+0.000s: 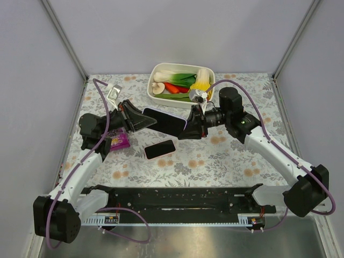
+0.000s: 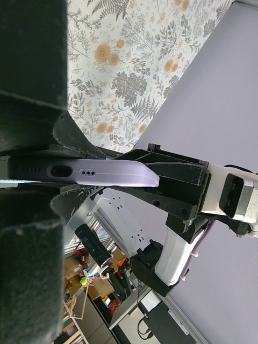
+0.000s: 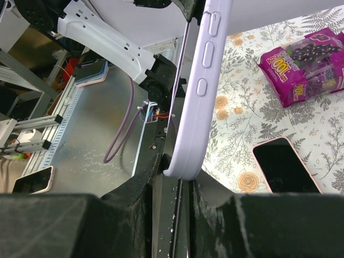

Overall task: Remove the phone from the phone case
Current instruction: Remove the phone case from the phone.

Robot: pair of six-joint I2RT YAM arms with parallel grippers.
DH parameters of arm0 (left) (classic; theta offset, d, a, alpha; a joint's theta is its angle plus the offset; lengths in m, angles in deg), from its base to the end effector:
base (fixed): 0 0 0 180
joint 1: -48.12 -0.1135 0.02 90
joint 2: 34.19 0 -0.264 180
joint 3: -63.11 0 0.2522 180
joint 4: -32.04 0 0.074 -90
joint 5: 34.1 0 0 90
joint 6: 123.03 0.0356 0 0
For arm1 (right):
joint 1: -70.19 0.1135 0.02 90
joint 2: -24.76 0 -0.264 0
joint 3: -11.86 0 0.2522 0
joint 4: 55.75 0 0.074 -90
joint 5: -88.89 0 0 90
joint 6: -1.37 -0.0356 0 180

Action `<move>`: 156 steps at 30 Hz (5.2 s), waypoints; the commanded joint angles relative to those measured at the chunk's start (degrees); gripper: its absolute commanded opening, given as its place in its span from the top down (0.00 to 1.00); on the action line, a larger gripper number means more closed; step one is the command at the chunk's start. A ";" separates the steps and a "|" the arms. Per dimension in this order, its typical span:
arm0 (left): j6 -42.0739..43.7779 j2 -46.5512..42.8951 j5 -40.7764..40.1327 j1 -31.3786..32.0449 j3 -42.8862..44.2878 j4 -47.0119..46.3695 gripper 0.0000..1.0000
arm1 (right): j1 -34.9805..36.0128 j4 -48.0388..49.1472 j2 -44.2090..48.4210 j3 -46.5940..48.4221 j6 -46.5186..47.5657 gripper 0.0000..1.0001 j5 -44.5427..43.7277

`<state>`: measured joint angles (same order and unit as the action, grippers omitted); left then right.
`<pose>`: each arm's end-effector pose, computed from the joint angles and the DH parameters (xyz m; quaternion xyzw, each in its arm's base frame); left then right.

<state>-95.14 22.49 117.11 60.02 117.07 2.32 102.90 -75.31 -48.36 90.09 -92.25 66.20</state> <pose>0.1972 -0.0734 0.3635 0.2023 0.5914 -0.6541 0.4259 0.2174 0.1787 0.3667 -0.4938 0.5516 0.5752 0.3479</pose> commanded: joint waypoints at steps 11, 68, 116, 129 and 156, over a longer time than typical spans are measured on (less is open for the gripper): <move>5.41 -0.26 -7.95 -2.67 -0.13 7.71 1.00 | 0.69 -11.90 4.57 7.15 15.45 1.00 7.23; 50.50 -1.75 3.83 8.23 18.68 53.15 1.00 | 8.86 -32.52 -10.28 18.77 22.87 0.14 -18.80; 21.32 5.54 2.33 8.40 15.96 29.42 0.38 | 7.54 -29.26 -4.40 11.82 26.73 1.00 -17.74; 26.25 3.96 2.25 9.10 13.58 32.94 0.46 | 7.46 -29.00 -4.84 13.05 26.12 1.00 -18.70; -8.46 9.05 -6.98 6.38 5.94 9.82 1.00 | 13.34 -25.22 -2.73 12.35 31.65 1.00 -39.17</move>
<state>-89.08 30.25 120.65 67.38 123.54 14.10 113.79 -107.82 -52.62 100.49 -67.18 37.28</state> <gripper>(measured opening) 0.218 0.191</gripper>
